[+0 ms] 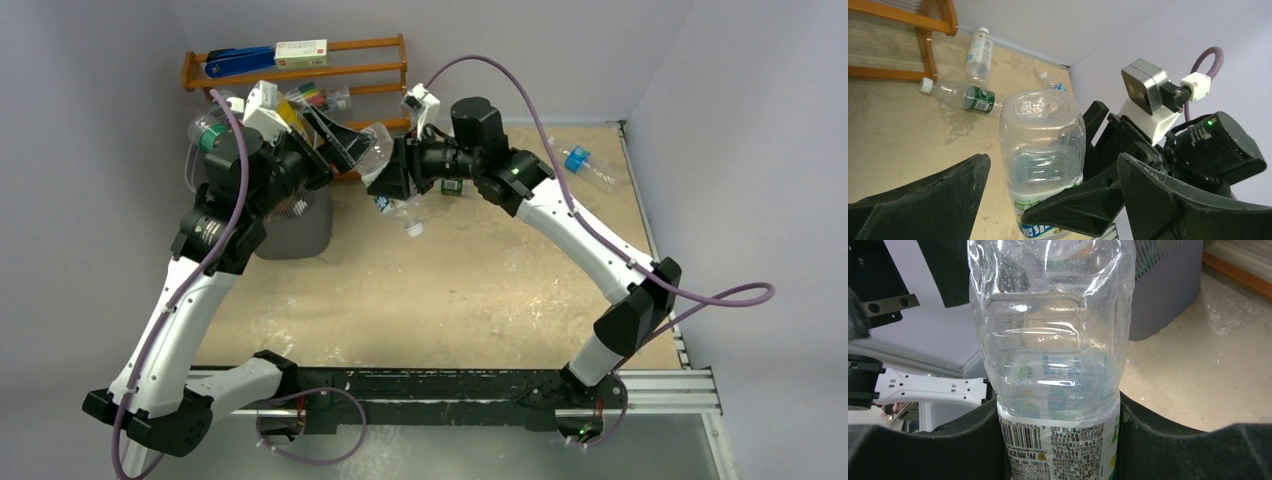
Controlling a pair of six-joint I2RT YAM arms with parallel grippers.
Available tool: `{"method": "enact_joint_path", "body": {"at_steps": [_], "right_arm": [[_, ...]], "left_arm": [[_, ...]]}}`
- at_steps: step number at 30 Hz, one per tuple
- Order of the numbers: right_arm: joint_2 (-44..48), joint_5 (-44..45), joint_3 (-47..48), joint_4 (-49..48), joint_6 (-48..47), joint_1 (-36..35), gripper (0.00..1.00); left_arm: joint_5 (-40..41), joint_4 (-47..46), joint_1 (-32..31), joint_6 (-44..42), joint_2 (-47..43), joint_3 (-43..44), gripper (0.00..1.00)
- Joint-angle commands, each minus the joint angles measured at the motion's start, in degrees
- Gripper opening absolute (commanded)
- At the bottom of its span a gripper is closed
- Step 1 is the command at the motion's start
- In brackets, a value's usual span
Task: Put the plastic bottles in the bin
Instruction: Place the plastic bottle in the trash bin.
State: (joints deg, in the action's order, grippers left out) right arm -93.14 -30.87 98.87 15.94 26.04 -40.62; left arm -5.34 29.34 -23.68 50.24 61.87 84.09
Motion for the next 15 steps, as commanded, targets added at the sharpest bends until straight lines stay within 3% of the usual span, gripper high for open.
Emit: {"method": "enact_joint_path", "body": {"at_steps": [1,13,15], "right_arm": [[-0.34,3.31,5.11,1.31,-1.58,-2.44,0.51],[-2.6,6.36,9.56,3.82,-2.6,-6.13,0.5],[-2.89,6.55,9.94,4.0,-2.66,-6.44,0.5]], "left_arm": [[2.51,0.71,0.02,-3.21,0.45,-0.49,1.0],[7.32,4.8,0.0,-5.59,2.62,0.11,1.0],[7.84,4.75,-0.04,-5.69,3.08,0.5,0.94]]}}
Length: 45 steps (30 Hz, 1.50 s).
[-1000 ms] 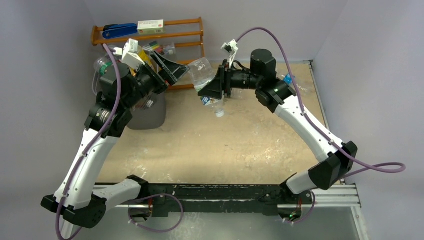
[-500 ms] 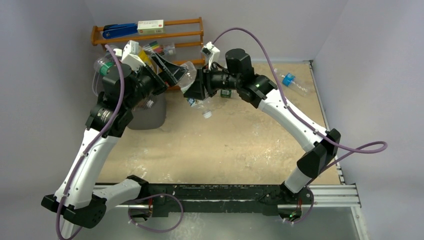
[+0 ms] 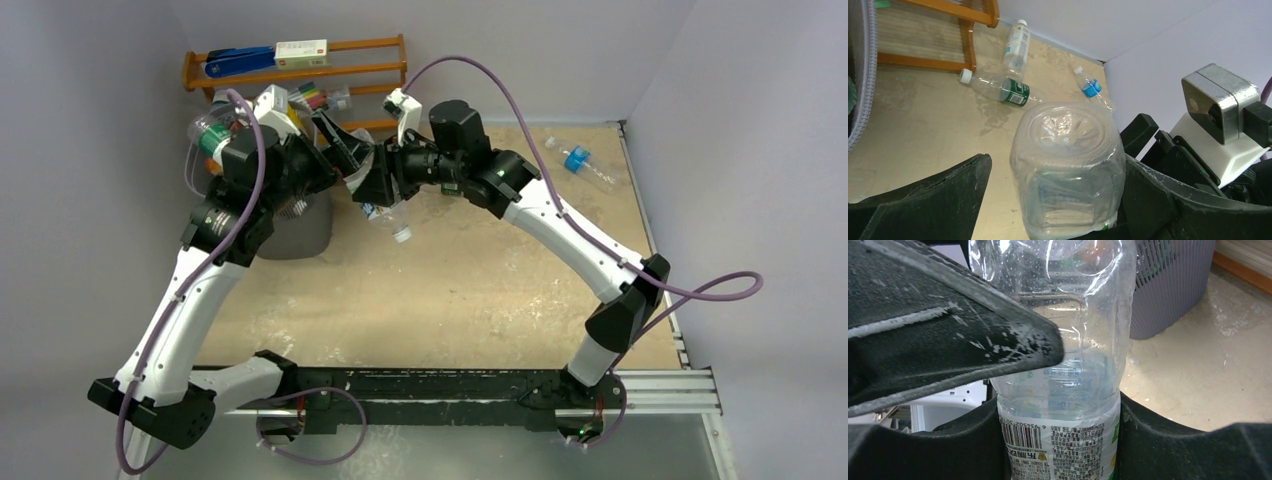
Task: Put the plastic bottles in the bin
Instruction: Place the plastic bottle in the trash bin.
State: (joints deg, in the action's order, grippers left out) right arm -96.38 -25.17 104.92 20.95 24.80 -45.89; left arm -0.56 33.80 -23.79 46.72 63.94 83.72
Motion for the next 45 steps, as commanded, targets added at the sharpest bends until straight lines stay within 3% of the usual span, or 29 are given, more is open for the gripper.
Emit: {"method": "enact_joint_path", "body": {"at_steps": [1,5,8,10,20,23,29,37,45], "right_arm": [[0.32,0.9,3.82,-1.0,-1.42,-1.28,0.5],[0.48,0.83,3.71,-1.3,-1.42,-1.4,0.52],[0.7,0.6,3.71,-1.33,-1.27,-1.48,0.58],[1.3,0.6,3.48,-1.18,-1.18,-1.48,0.66],[6.59,1.16,-1.03,-1.72,0.22,-1.48,0.86],[8.62,1.61,-2.24,-1.01,0.6,-1.48,0.99],[13.28,1.9,-7.85,0.29,0.68,-1.4,1.0],[17.04,1.63,-14.77,-2.09,2.21,-1.4,1.0],[19.57,1.93,-17.97,-2.13,2.55,-1.4,1.0]], "left_arm": [[3.18,0.42,0.14,-2.27,1.32,1.3,0.88],[3.75,2.44,0.13,-3.21,3.55,4.9,0.56],[5.26,4.31,0.14,-5.17,5.18,8.19,0.46],[7.18,6.51,0.1,-7.16,6.7,11.63,0.44],[15.92,12.41,2.2,-15.44,14.04,25.8,0.43],[19.89,12.63,2.94,-18.25,15.69,29.0,0.43],[33.35,11.94,5.54,-25.84,18.66,36.63,0.43],[42.34,-4.96,8.11,-35.42,18.35,33.0,0.42],[44.01,-28.43,9.11,-43.27,14.46,15.97,0.41]]}}
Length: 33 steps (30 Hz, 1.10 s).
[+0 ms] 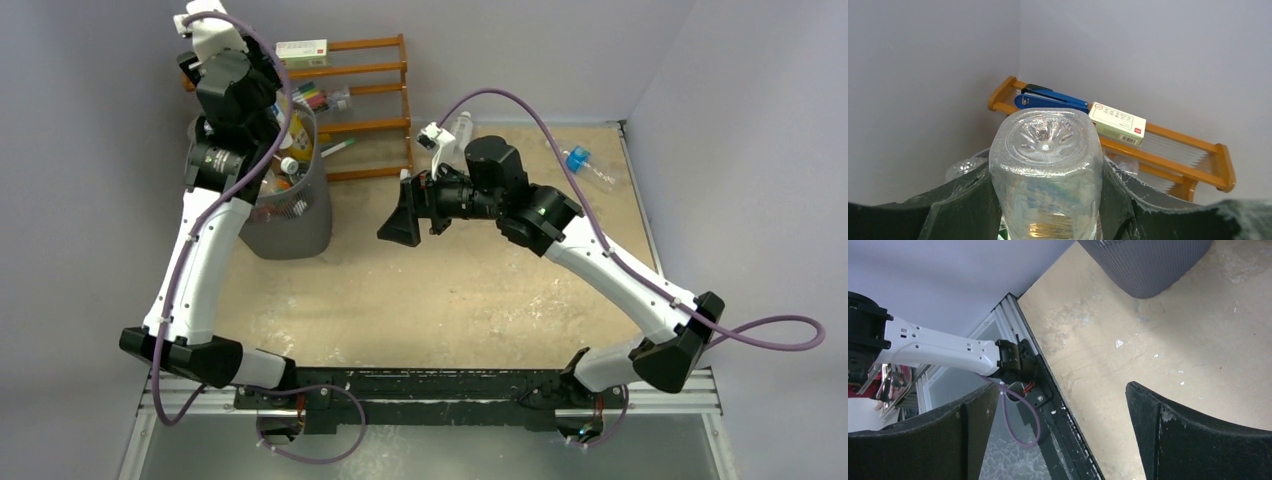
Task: Put the plastic bottles in the bin
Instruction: Place the plastic bottle in the trash bin.
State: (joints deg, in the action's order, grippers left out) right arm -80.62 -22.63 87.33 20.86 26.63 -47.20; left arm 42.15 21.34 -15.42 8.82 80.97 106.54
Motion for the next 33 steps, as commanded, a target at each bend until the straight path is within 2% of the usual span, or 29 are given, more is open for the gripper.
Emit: {"method": "enact_joint_path", "body": {"at_steps": [1,7,12,18,23,33], "right_arm": [[4.06,-0.39,-0.71,-2.01,0.81,-0.09,1.0],[5.46,-0.28,-2.67,-2.35,1.25,-0.09,1.0],[5.95,0.16,-3.47,-2.3,1.34,-0.09,1.0],[5.8,0.05,-4.1,-3.02,1.35,-0.09,1.0],[5.45,0.21,-4.16,-3.37,1.4,-0.09,1.0],[4.68,-0.39,-4.8,-4.26,1.37,-0.09,1.0]], "left_arm": [[0.81,-19.42,0.79,-5.59,-3.34,-10.25,0.41],[-3.56,-32.46,1.09,-3.42,-7.1,-26.63,0.4],[-4.72,-31.26,1.74,-0.32,-7.13,-32.33,0.4],[-8.4,-29.09,1.97,1.99,-6.95,-35.44,0.4],[-11.11,-27.94,2.19,3.14,-8.85,-38.3,0.34],[-7.75,-14.61,2.63,5.97,-8.13,-34.4,0.42]]}}
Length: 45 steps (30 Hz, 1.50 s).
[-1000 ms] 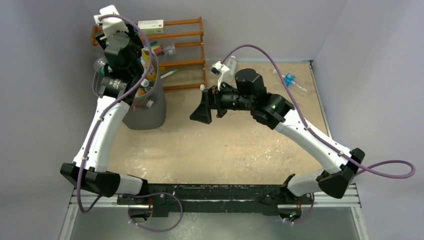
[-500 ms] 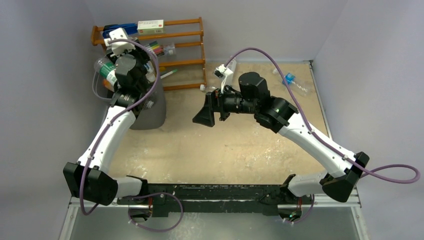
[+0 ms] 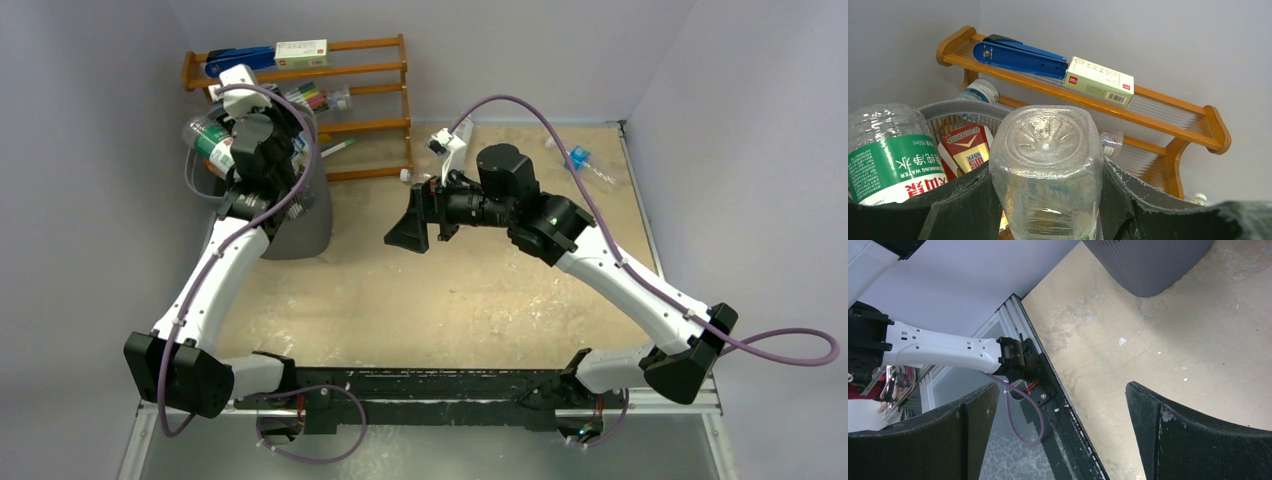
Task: Put the plastic bottles in the bin
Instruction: Place the plastic bottle in the trash bin.
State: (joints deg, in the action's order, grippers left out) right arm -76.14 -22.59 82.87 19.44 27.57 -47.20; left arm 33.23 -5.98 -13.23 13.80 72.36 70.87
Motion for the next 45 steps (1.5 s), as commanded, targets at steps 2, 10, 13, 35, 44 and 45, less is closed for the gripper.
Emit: {"method": "enact_joint_path", "body": {"at_steps": [2,10,13,35,44,45], "right_arm": [[0.05,-0.41,-0.37,-2.86,0.45,-0.09,1.0],[0.28,0.21,-0.22,-2.17,0.13,-0.09,1.0],[0.16,0.76,0.16,-1.7,-0.19,-0.09,1.0],[-6.55,4.8,5.67,3.62,1.14,9.88,1.0],[-14.52,4.44,4.7,-1.77,-4.1,26.59,1.0],[-16.41,3.62,4.9,-2.83,-4.18,28.25,1.0]], "left_arm": [[0.97,13.71,0.51,1.35,0.33,0.78,0.43],[0.04,17.24,0.53,2.51,0.22,2.31,0.67],[-0.51,20.05,0.58,2.54,0.84,5.76,0.76],[-7.56,45.69,0.54,9.99,6.38,35.24,0.83],[-24.53,46.39,0.4,13.05,3.64,32.47,0.84],[-25.82,46.69,0.36,13.34,3.03,32.1,0.84]]}}
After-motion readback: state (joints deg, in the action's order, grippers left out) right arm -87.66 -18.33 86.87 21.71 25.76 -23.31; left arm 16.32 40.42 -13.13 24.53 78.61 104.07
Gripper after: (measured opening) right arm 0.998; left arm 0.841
